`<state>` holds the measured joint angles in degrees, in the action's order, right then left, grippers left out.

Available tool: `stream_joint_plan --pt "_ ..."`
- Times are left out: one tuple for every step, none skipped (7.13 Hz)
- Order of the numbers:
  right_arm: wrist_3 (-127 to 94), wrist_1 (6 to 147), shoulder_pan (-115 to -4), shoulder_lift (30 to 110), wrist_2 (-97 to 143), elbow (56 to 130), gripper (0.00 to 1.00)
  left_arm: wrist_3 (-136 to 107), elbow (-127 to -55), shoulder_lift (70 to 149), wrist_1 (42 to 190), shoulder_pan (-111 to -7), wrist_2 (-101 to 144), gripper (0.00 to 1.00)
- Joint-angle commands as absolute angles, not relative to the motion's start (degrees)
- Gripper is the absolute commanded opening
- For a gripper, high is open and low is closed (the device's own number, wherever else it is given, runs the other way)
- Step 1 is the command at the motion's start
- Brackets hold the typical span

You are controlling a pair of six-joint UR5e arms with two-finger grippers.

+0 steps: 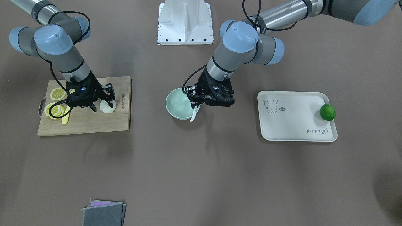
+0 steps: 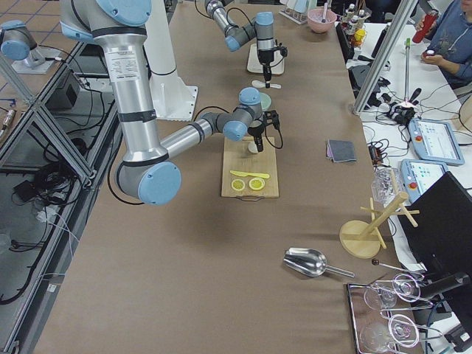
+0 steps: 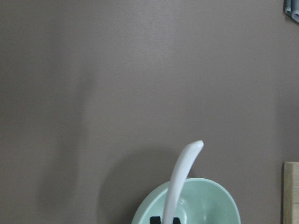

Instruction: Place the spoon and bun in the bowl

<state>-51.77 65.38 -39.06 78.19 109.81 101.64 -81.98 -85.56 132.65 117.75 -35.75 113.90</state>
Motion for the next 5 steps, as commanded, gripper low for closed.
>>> stream_joint_plan --pt "-51.8 65.7 -38.2 78.3 110.3 101.6 0.69 -82.0 -84.6 133.3 117.9 -35.7 113.6 0.00" --pt "-51.9 65.8 -38.0 78.3 110.7 101.9 0.68 -82.1 -84.0 133.8 118.0 -35.7 113.6 0.00" --pt "-51.9 65.8 -38.0 78.3 111.4 101.9 0.55 -82.1 -83.2 134.0 118.2 -35.7 113.6 0.00" --pt "-51.9 65.8 -38.0 78.3 111.4 101.9 0.23 -82.2 -82.9 134.9 118.3 -35.7 111.5 0.00" --pt "-51.9 65.8 -38.1 78.3 111.9 101.9 0.00 -82.2 -82.5 135.3 118.3 -35.1 110.8 0.00"
